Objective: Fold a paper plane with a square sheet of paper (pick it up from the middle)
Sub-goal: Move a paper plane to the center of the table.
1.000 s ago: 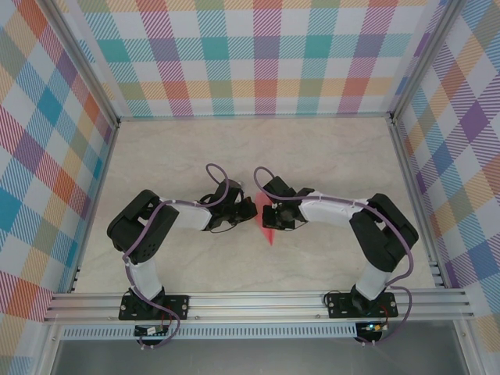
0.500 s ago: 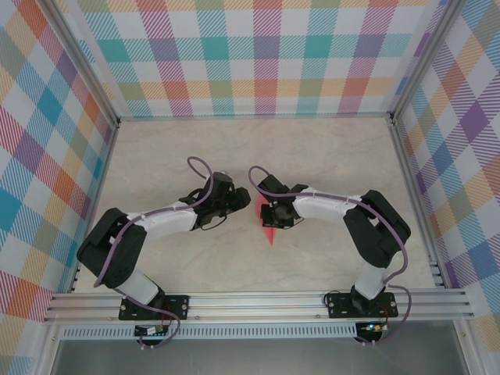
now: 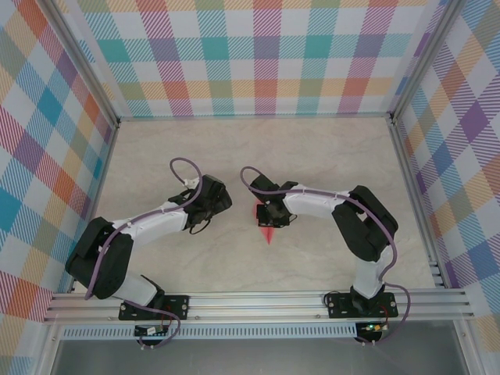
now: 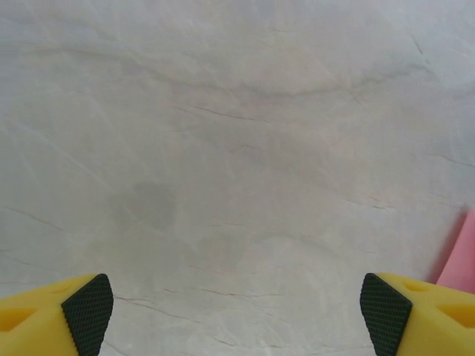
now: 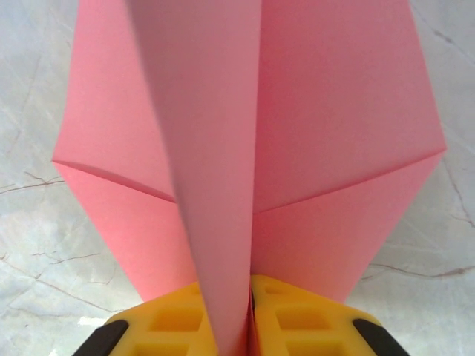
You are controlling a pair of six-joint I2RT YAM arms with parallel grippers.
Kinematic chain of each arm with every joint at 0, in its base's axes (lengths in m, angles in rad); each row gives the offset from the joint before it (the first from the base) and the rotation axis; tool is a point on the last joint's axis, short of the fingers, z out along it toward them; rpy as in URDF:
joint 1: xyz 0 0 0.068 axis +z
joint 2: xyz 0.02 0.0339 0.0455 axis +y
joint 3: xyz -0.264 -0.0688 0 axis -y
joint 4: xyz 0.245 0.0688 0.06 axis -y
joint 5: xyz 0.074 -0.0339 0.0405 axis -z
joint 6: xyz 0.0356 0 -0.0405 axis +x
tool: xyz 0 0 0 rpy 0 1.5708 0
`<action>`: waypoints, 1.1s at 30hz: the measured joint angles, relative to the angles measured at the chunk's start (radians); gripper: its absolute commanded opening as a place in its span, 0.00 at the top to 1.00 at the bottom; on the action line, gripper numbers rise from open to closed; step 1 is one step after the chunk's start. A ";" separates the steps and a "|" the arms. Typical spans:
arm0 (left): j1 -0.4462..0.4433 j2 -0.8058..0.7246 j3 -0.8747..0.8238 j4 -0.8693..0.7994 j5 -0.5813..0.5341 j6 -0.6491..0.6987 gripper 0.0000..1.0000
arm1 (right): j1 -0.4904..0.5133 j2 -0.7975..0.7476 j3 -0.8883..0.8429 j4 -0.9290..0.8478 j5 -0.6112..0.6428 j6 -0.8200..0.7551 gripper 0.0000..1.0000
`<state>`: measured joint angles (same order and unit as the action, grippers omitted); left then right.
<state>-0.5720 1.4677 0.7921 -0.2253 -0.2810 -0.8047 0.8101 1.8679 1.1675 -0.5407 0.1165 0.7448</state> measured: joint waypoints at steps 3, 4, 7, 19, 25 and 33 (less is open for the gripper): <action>0.010 -0.004 -0.002 -0.029 -0.014 -0.002 0.07 | 0.003 0.003 0.009 -0.012 0.012 0.008 0.90; 0.011 -0.005 -0.003 -0.037 -0.017 -0.003 0.06 | 0.003 0.003 0.011 -0.015 0.016 0.008 0.91; 0.014 -0.008 -0.004 -0.059 -0.022 -0.003 0.05 | 0.003 0.003 0.021 -0.039 0.042 0.010 0.91; 0.028 -0.074 -0.032 -0.117 -0.059 -0.003 0.00 | -0.044 0.103 0.288 -0.112 0.104 -0.085 0.90; 0.034 -0.098 -0.047 -0.140 -0.073 -0.003 0.00 | -0.082 0.204 0.396 -0.138 0.104 -0.142 0.88; 0.037 -0.101 -0.051 -0.142 -0.072 -0.003 0.00 | -0.108 0.303 0.467 -0.163 0.090 -0.179 0.86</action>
<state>-0.5346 1.3666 0.7414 -0.3676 -0.3534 -0.8082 0.7017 2.1704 1.6348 -0.7033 0.2066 0.5663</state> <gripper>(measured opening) 0.998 0.136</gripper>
